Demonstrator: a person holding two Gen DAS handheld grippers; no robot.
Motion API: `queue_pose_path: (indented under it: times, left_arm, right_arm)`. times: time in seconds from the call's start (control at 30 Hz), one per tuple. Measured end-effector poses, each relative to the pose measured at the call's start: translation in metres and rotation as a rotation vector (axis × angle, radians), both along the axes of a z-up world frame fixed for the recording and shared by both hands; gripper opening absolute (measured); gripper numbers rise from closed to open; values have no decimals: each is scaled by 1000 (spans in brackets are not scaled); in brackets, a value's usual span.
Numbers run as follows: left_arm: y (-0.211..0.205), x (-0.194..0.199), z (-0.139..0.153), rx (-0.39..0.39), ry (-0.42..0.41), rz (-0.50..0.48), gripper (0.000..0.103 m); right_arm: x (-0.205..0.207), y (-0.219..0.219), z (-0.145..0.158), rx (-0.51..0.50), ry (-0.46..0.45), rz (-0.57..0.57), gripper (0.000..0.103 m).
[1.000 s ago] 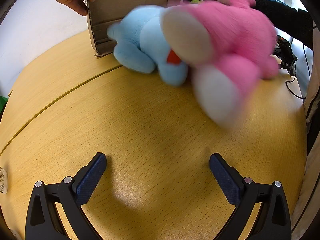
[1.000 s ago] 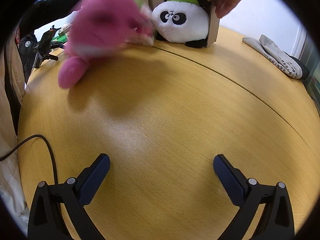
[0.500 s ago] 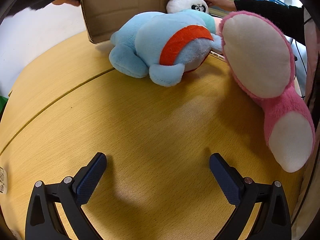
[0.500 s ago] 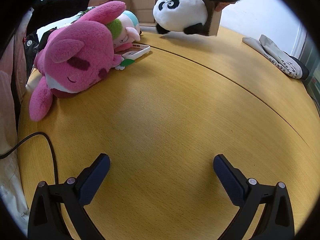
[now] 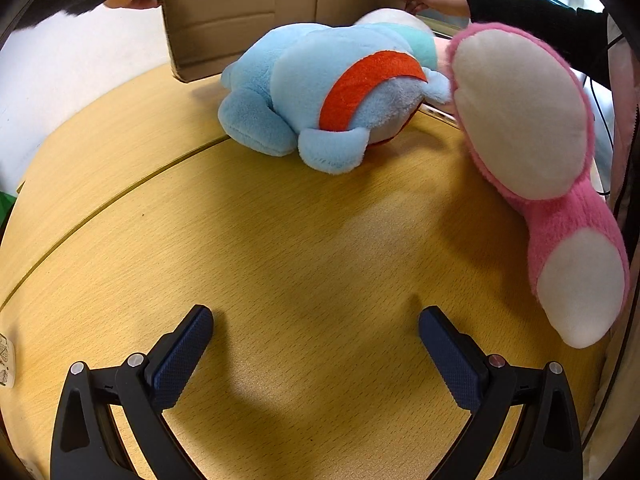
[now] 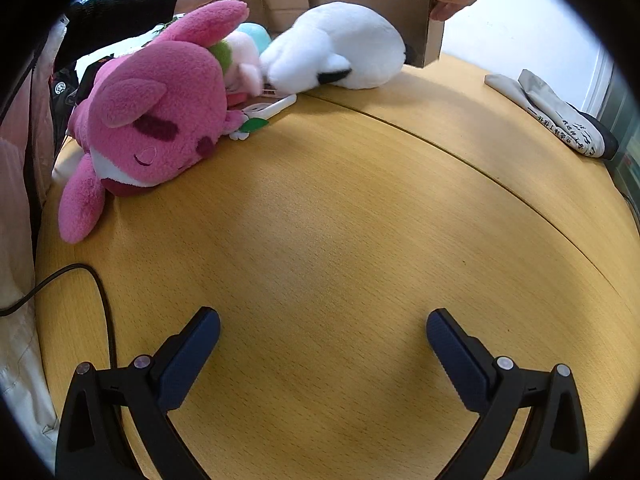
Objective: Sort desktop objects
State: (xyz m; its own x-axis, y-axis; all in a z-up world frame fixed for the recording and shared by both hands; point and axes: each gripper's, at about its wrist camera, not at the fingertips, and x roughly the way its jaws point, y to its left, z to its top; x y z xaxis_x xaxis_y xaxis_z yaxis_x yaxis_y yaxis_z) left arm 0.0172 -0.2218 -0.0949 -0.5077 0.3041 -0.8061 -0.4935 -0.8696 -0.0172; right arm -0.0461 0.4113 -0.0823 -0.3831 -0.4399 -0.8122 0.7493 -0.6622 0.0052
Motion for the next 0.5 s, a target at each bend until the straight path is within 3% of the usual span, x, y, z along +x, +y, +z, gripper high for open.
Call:
queue_pose_path:
  times: [0.5]
  left_arm:
    - [2,-10,2,0,-1,0,103]
  right_arm:
    - [-1,-1,0,1,0,0,103]
